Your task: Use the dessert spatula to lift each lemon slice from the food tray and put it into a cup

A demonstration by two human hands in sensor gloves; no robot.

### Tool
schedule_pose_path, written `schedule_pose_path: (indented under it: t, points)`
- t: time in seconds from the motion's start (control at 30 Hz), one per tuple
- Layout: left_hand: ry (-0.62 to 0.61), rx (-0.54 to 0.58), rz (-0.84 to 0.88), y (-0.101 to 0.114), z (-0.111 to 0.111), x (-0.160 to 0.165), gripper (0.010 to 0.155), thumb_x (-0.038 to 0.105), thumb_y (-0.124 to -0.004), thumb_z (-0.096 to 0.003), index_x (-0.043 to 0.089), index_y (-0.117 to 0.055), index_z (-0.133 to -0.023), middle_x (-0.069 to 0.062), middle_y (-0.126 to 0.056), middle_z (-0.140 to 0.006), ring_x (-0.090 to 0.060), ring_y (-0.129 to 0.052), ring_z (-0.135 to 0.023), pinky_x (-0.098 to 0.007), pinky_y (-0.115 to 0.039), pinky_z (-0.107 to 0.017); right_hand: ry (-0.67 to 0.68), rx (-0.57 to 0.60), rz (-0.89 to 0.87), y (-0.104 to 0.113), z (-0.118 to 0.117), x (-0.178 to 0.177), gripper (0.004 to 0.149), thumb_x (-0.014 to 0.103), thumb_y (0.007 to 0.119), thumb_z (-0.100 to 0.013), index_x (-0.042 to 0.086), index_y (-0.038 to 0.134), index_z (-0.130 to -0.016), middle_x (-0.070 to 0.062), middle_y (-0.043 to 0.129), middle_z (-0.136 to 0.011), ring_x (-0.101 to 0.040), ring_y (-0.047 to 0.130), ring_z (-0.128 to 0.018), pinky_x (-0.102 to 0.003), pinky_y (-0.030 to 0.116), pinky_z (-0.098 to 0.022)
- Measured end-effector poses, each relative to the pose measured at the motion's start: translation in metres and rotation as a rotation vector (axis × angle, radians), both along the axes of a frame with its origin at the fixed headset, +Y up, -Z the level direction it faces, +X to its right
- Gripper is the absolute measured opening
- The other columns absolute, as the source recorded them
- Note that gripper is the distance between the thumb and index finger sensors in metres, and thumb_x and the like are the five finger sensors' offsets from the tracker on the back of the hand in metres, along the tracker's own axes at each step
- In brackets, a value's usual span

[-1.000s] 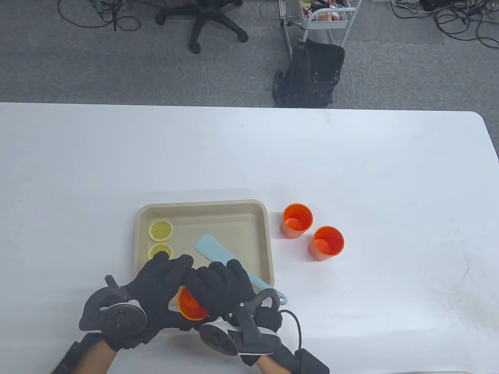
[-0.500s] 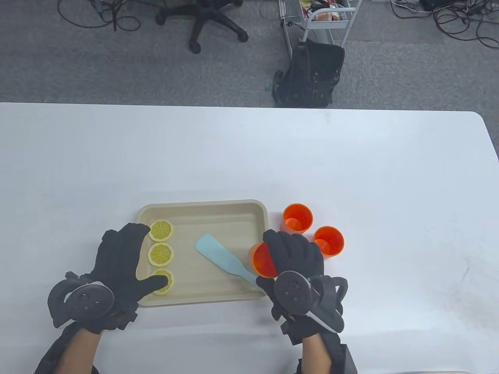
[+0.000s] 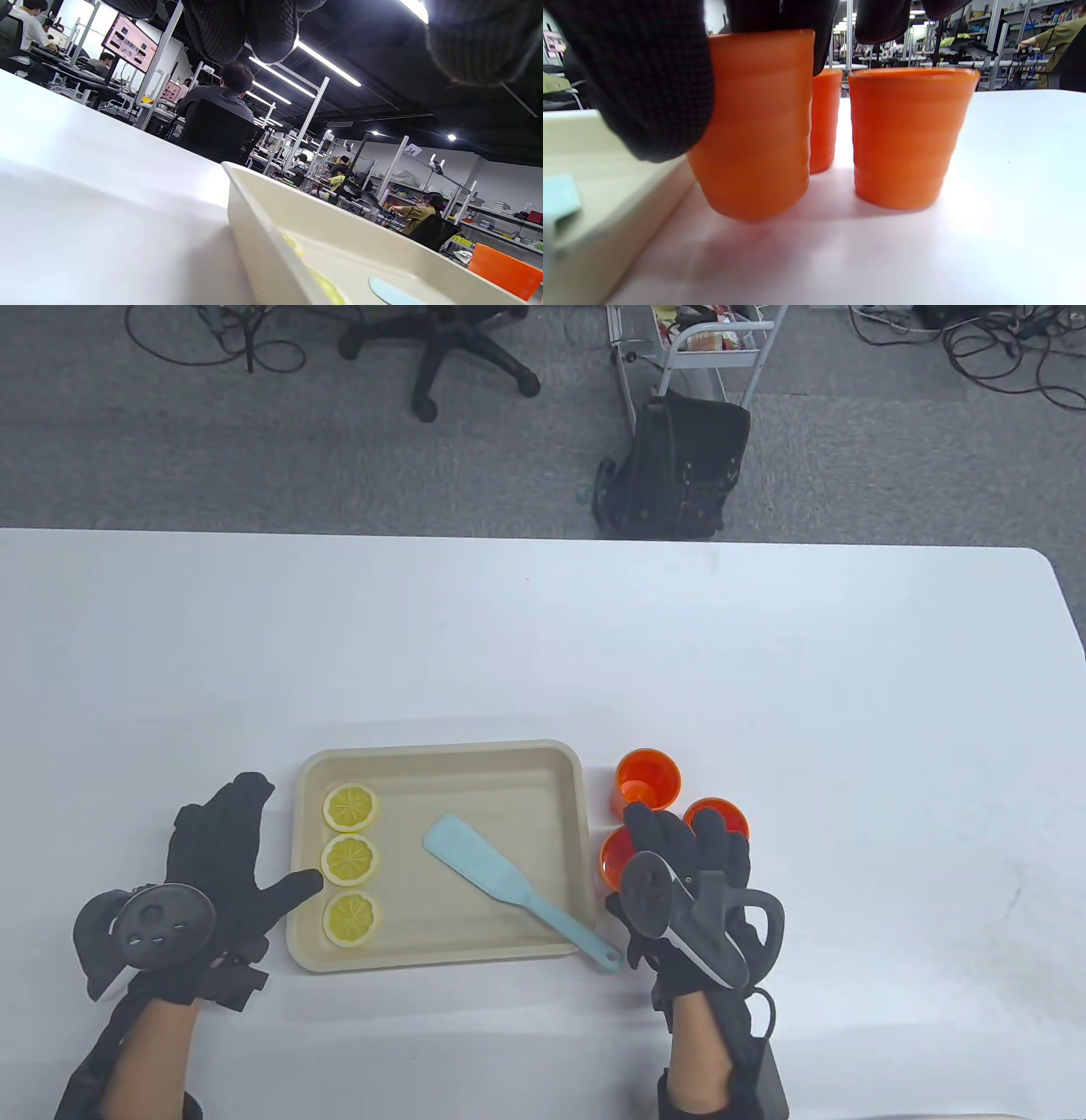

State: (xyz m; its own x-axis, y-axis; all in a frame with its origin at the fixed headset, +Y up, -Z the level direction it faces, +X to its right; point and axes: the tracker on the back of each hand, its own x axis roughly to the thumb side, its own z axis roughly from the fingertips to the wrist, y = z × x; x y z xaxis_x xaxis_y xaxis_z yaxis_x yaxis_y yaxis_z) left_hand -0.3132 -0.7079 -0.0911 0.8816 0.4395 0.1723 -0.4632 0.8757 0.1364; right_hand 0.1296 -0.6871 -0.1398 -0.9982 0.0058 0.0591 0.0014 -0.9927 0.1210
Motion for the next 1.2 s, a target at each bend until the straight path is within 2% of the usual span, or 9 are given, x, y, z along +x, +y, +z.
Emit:
schedule_pose_path:
  t: [0.27, 0.43, 0.53, 0.67, 0.83, 0.97, 1.03, 1.1, 1.2]
  points:
    - [0.005, -0.011, -0.012, 0.0, -0.001, -0.001, 0.11, 0.073, -0.081, -0.0437, 0.02, -0.021, -0.119, -0.011, -0.048, -0.124, -0.047, -0.053, -0.116, -0.077, -0.038, -0.08, -0.025, -0.054, -0.005, -0.016, -0.007, 0.006, 0.097, 0.048, 0.1, -0.038, 0.03, 0.042, -0.114, -0.002, 0.057, -0.117, -0.048, 0.044, -0.113, -0.07, 0.038, -0.078]
    - [0.003, -0.027, -0.032, -0.001, -0.001, 0.0, 0.11, 0.073, -0.08, -0.0439, 0.02, -0.021, -0.12, -0.011, -0.048, -0.124, -0.048, -0.053, -0.115, -0.077, -0.038, -0.08, -0.02, -0.09, -0.005, -0.013, -0.006, 0.005, 0.099, 0.049, 0.099, -0.039, 0.026, 0.04, -0.115, -0.007, 0.052, -0.119, -0.048, 0.042, -0.113, -0.07, 0.037, -0.078]
    - [0.005, -0.035, -0.03, -0.001, -0.002, 0.0, 0.109, 0.073, -0.08, -0.0439, 0.02, -0.022, -0.12, -0.01, -0.052, -0.123, -0.047, -0.053, -0.115, -0.077, -0.038, -0.08, -0.023, -0.108, -0.033, 0.0, -0.001, 0.005, 0.101, 0.05, 0.097, -0.04, 0.022, 0.037, -0.115, -0.012, 0.044, -0.121, -0.05, 0.039, -0.113, -0.07, 0.037, -0.078]
    - [0.009, -0.04, -0.016, -0.001, -0.002, -0.001, 0.108, 0.073, -0.08, -0.0447, 0.02, -0.022, -0.12, -0.01, -0.053, -0.122, -0.048, -0.053, -0.115, -0.077, -0.038, -0.08, 0.008, 0.013, -0.127, 0.025, 0.012, 0.0, 0.096, 0.049, 0.095, -0.043, 0.02, 0.039, -0.115, -0.015, 0.044, -0.12, -0.05, 0.041, -0.112, -0.069, 0.037, -0.078]
    - [0.014, -0.053, -0.025, -0.001, -0.003, -0.001, 0.109, 0.072, -0.081, -0.0443, 0.019, -0.022, -0.12, -0.01, -0.052, -0.123, -0.048, -0.053, -0.115, -0.077, -0.038, -0.08, 0.228, 0.089, -0.289, 0.037, 0.026, -0.033, 0.09, 0.048, 0.093, -0.045, 0.018, 0.044, -0.114, -0.015, 0.053, -0.117, -0.044, 0.054, -0.111, -0.064, 0.044, -0.078]
    - [0.015, -0.059, -0.026, -0.001, -0.003, -0.001, 0.109, 0.072, -0.081, -0.0445, 0.019, -0.022, -0.12, -0.01, -0.052, -0.123, -0.048, -0.053, -0.115, -0.077, -0.038, -0.08, 0.335, 0.029, -0.273, 0.026, 0.029, -0.066, 0.084, 0.046, 0.09, -0.047, 0.018, 0.047, -0.113, -0.014, 0.057, -0.114, -0.04, 0.069, -0.106, -0.058, 0.06, -0.076]
    - [0.013, -0.062, -0.032, -0.001, -0.003, 0.0, 0.109, 0.072, -0.081, -0.044, 0.02, -0.022, -0.12, -0.01, -0.052, -0.123, -0.048, -0.053, -0.115, -0.077, -0.038, -0.08, 0.373, -0.072, -0.254, 0.01, 0.028, -0.086, 0.079, 0.042, 0.089, -0.049, 0.016, 0.049, -0.111, -0.015, 0.06, -0.112, -0.038, 0.076, -0.102, -0.053, 0.07, -0.072]
    - [0.007, -0.066, -0.032, -0.001, -0.004, 0.0, 0.108, 0.071, -0.081, -0.0444, 0.02, -0.023, -0.119, -0.01, -0.052, -0.123, -0.048, -0.053, -0.115, -0.077, -0.038, -0.08, 0.371, -0.136, -0.196, -0.004, 0.027, -0.099, 0.076, 0.039, 0.089, -0.049, 0.015, 0.05, -0.111, -0.016, 0.061, -0.111, -0.039, 0.077, -0.1, -0.051, 0.073, -0.071]
    - [-0.001, -0.071, -0.028, -0.001, -0.004, 0.0, 0.108, 0.071, -0.081, -0.0444, 0.02, -0.022, -0.12, -0.01, -0.052, -0.123, -0.048, -0.053, -0.115, -0.077, -0.038, -0.08, 0.33, -0.138, -0.042, -0.018, 0.024, -0.111, 0.075, 0.038, 0.087, -0.05, 0.014, 0.05, -0.11, -0.017, 0.062, -0.11, -0.041, 0.079, -0.099, -0.05, 0.075, -0.07]
